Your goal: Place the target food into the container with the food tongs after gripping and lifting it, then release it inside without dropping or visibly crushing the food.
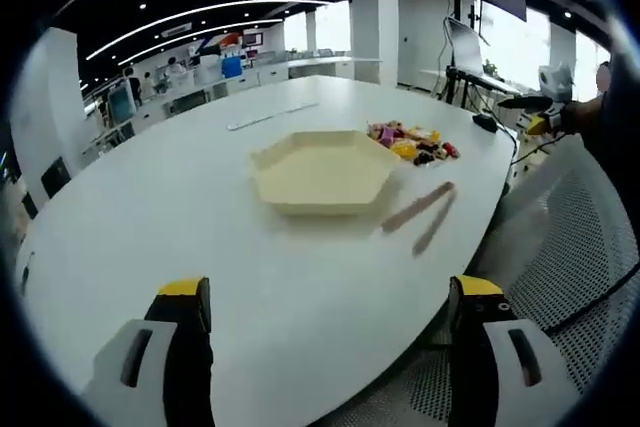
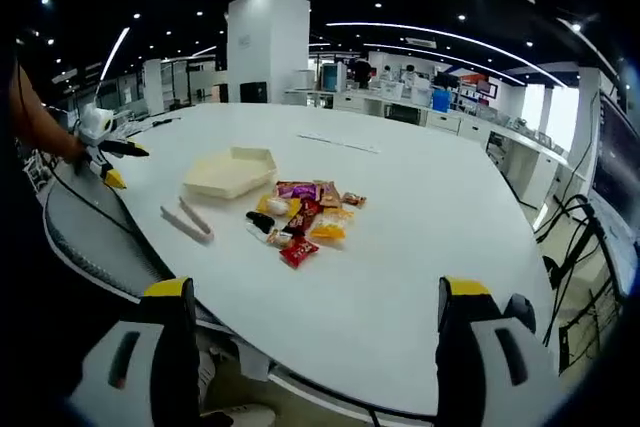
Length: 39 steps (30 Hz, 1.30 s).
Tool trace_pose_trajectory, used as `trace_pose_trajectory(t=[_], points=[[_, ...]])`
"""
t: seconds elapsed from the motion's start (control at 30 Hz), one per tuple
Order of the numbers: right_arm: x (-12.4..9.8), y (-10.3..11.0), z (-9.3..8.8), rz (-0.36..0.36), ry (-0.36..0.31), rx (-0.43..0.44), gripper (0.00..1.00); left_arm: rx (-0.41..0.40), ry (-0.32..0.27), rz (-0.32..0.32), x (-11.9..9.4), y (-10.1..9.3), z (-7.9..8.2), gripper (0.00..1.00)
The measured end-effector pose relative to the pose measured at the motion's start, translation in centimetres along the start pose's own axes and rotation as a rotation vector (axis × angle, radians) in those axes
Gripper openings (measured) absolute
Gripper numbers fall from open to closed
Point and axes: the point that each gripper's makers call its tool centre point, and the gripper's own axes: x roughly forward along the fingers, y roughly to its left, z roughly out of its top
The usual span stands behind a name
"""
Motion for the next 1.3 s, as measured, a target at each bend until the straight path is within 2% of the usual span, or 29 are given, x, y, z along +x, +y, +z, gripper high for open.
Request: trace_pose_trajectory(t=[0.07, 0.2, 0.33, 0.4, 0.53, 0.63, 0.8, 1.03, 1.13, 1.2, 1.23, 1.27, 1.3], points=[[0.0, -0.2, -0.3, 0.005, 0.007, -0.008, 1.00, -0.014, 0.042, -0.012, 0.0, -0.2, -0.9, 0.99], [0.0, -0.6, -0.1, 0.006, 0.003, 0.011, 1.00, -0.001, 0.032, -0.029, 0.1, -0.8, -0.5, 0.99], [0.4, 0.1, 0.7, 0.036, -0.004, 0.000, 1.00, -0.007, 0.001, -0.031, 0.0, -0.8, 0.0, 0.98], [0.7, 0.9, 1.5, 0.074, -0.016, -0.027, 1.00, 0.020, -0.015, -0.040, -0.1, -1.5, 0.8, 0.98], [1.6, 1.5, 2.7, 0.100, -0.020, -0.095, 1.00, 0.040, -0.002, -0.053, -0.1, -1.8, 0.3, 0.96], [2.1, 1.4, 2.9, 0.107, -0.004, -0.027, 1.00, 0.013, -0.010, -0.054, -0.1, -1.6, 0.5, 0.95], [3.2, 1.2, 3.1, 0.124, 0.008, -0.048, 1.00, 0.001, -0.010, -0.075, -0.1, -2.1, 0.5, 0.95], [4.2, 0.7, 3.8, 0.150, 0.006, -0.042, 1.00, -0.009, 0.024, -0.113, 0.1, -2.9, 0.1, 0.94], [4.3, 1.0, 4.4, 0.165, -0.024, -0.037, 1.00, 0.004, 0.031, -0.131, 0.1, -3.2, -0.1, 0.93], [4.5, 1.0, 4.3, 0.164, -0.017, -0.034, 1.00, -0.005, 0.033, -0.131, 0.1, -3.3, -0.1, 0.91], [4.6, 0.9, 4.2, 0.158, -0.006, -0.037, 1.00, 0.003, 0.039, -0.111, 0.1, -2.9, -0.2, 0.89], [4.7, 0.8, 4.1, 0.153, -0.002, -0.040, 1.00, -0.006, 0.047, -0.127, 0.1, -3.0, -0.3, 0.89], [4.7, 0.7, 4.1, 0.147, 0.001, -0.040, 1.00, -0.041, 0.028, -0.158, 0.1, -3.6, 0.2, 0.91]])
